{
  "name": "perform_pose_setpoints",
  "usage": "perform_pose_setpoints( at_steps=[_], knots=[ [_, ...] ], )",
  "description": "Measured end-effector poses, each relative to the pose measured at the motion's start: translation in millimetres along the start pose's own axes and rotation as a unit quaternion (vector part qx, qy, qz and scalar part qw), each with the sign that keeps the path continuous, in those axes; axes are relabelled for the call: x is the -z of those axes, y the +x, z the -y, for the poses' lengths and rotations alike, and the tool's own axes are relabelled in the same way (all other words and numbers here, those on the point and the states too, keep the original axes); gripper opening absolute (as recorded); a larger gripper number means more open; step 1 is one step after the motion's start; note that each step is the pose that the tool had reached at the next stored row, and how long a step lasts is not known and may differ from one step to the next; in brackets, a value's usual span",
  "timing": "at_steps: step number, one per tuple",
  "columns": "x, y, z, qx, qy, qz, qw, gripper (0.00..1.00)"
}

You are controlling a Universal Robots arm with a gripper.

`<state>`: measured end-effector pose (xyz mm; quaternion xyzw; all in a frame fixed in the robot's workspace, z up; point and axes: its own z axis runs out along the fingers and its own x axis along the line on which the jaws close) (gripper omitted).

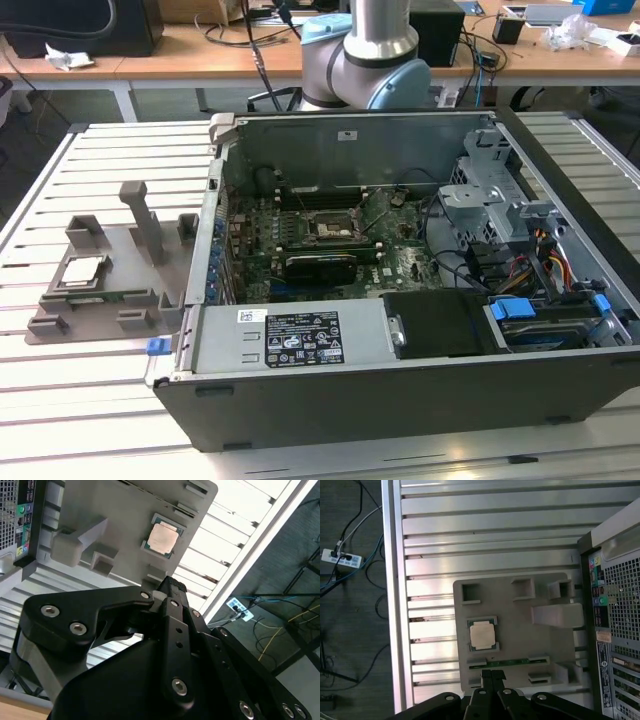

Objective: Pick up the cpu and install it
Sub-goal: 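Reach for the cpu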

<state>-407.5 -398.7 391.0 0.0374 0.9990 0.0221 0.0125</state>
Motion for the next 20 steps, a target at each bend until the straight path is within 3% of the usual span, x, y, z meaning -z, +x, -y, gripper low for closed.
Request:
perform_pose_setpoints(
  at_steps=[11,20],
  knots=[
    [0.2,19.1,1.4,0.000,0.0000,0.0000,1.0000,0.11],
    [0.2,20.3,1.5,0.000,0.0000,0.0000,1.0000,0.11]
  ],
)
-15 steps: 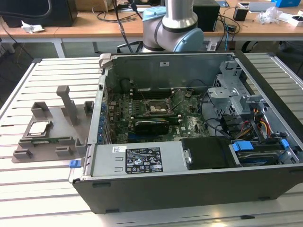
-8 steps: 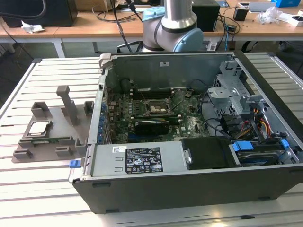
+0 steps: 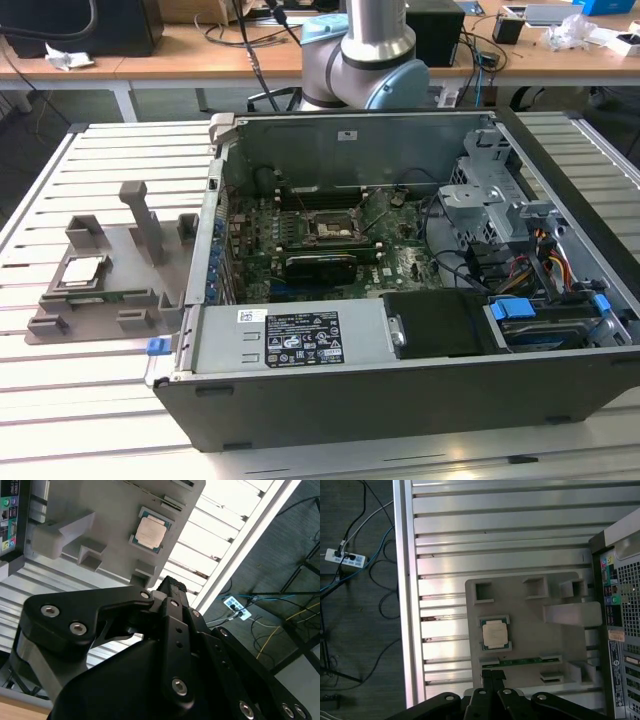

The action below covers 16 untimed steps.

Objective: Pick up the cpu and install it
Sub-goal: 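Reach for the cpu, then pick up the cpu and move it towards the insertion slot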

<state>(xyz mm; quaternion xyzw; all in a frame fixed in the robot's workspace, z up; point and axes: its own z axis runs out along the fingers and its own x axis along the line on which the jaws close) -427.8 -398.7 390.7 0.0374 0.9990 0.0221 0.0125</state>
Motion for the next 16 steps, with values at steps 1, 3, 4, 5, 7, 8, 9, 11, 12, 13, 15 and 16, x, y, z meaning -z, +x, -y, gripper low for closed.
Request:
perform_pose_setpoints(
  at_steps=[1,3,4,5,7,8,9,11,12,13,15,16],
  knots=[
    [0.0,0.1,0.0,0.000,0.0000,0.0000,1.0000,0.11],
    [0.0,0.2,0.0,0.000,0.0000,0.0000,1.0000,0.11],
    [0.0,0.3,0.0,0.000,0.0000,0.0000,1.0000,0.11],
    [0.0,0.5,0.0,0.000,0.0000,0.0000,1.0000,0.11],
    [0.0,0.7,0.0,0.000,0.0000,0.0000,1.0000,0.11],
    [0.0,0.8,0.1,0.000,0.0000,0.0000,1.0000,0.11],
    [0.0,1.0,0.1,0.000,0.0000,0.0000,1.0000,0.11],
    [0.0,1.1,0.1,0.000,0.0000,0.0000,1.0000,0.17],
    [0.0,1.2,0.1,0.000,0.0000,0.0000,1.0000,0.17],
    [0.0,1.3,0.1,0.000,0.0000,0.0000,1.0000,0.24],
    [0.0,1.4,0.1,0.000,0.0000,0.0000,1.0000,0.36],
    [0.0,1.4,0.1,0.000,0.0000,0.0000,1.0000,0.42]
  ],
)
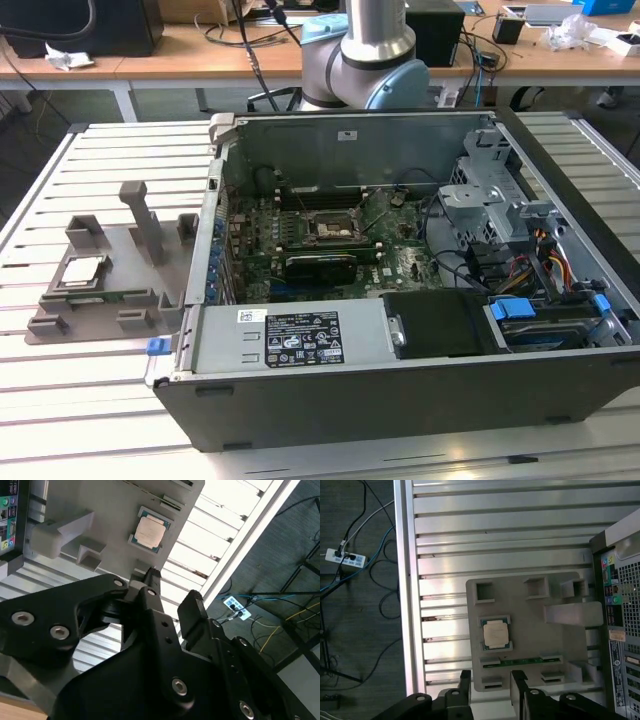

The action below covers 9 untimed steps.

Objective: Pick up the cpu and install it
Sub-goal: 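Pick up the cpu and move it towards the insertion slot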

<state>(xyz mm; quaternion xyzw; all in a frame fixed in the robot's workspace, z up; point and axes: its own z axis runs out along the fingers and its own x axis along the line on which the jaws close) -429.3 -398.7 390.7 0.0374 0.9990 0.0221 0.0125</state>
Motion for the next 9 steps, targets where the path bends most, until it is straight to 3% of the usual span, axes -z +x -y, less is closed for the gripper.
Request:
perform_pose_setpoints(
  at_steps=[2,5,6,7,9],
  knots=[
    [0.0,0.2,0.0,0.000,0.0000,0.0000,1.0000,0.54],
    [0.0,0.5,0.0,0.000,0.0007,0.0001,1.0000,0.60],
    [0.0,0.5,0.0,0.004,0.0133,0.0004,0.9999,0.60],
    [-0.1,0.4,0.0,0.012,0.0233,0.0008,0.9997,0.60],
    [0.0,0.4,0.0,0.020,0.0233,0.0005,0.9995,0.60]
  ],
)
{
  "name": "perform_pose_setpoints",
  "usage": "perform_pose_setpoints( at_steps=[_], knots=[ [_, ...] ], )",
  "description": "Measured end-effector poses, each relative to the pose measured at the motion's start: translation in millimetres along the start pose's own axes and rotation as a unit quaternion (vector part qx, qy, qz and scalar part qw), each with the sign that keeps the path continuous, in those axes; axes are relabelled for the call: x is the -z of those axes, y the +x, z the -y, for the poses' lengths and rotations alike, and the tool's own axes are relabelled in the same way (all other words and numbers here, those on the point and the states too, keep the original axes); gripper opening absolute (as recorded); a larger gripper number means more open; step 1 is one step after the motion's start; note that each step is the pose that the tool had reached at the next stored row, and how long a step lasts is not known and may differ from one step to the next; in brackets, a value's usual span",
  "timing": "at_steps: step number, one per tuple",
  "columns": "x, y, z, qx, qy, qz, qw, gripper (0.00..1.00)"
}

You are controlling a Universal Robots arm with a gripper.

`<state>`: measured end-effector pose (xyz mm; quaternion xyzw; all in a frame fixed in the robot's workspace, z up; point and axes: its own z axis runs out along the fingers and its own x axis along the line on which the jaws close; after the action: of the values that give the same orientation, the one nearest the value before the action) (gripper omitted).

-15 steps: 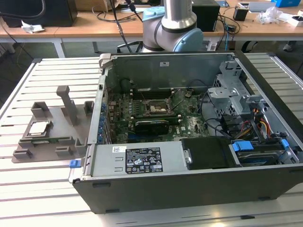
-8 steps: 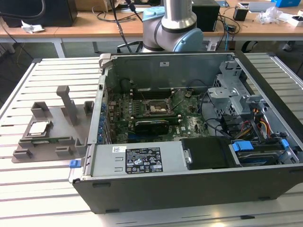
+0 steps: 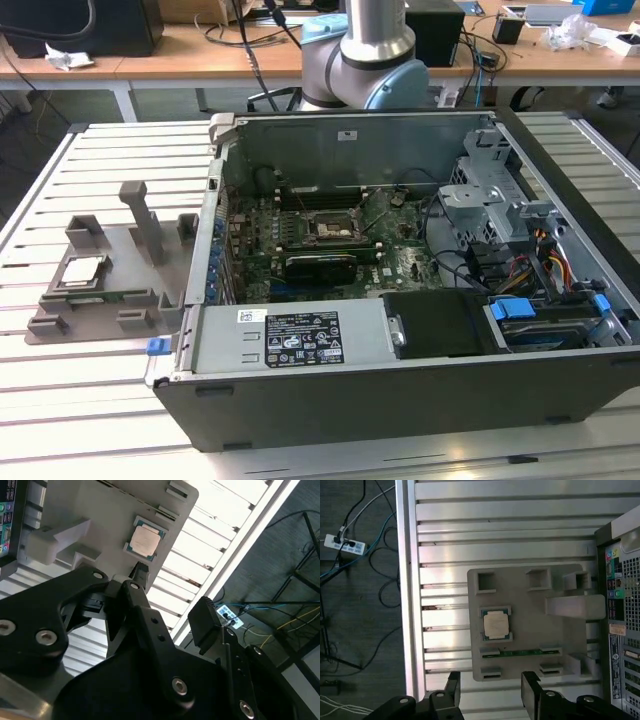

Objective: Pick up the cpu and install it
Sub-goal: 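Pick up the cpu and move it towards the insertion slot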

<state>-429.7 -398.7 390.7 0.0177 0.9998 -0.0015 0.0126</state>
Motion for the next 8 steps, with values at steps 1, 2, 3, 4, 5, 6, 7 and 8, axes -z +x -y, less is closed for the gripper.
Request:
perform_pose_setpoints(
  at_steps=[1,2,3,4,5,6,7,8],
  knots=[
    [0.0,0.0,0.0,0.004,-0.0001,0.0000,1.0000,0.60],
    [0.0,0.0,-0.1,0.004,-0.0001,0.0000,1.0000,0.60],
    [0.0,0.0,-0.1,0.004,-0.0001,0.0000,1.0000,0.60],
    [0.0,0.0,-0.1,0.004,-0.0001,0.0000,1.0000,0.60],
    [0.0,0.0,-0.1,0.004,-0.0001,0.0000,1.0000,0.60],
    [-0.1,0.0,-0.1,0.004,-0.0001,0.0000,1.0000,0.60],
    [-0.4,0.0,-0.1,0.004,-0.0001,0.0000,1.0000,0.60],
    [-0.8,0.0,-0.1,0.004,-0.0001,0.0000,1.0000,0.60]
  ],
)
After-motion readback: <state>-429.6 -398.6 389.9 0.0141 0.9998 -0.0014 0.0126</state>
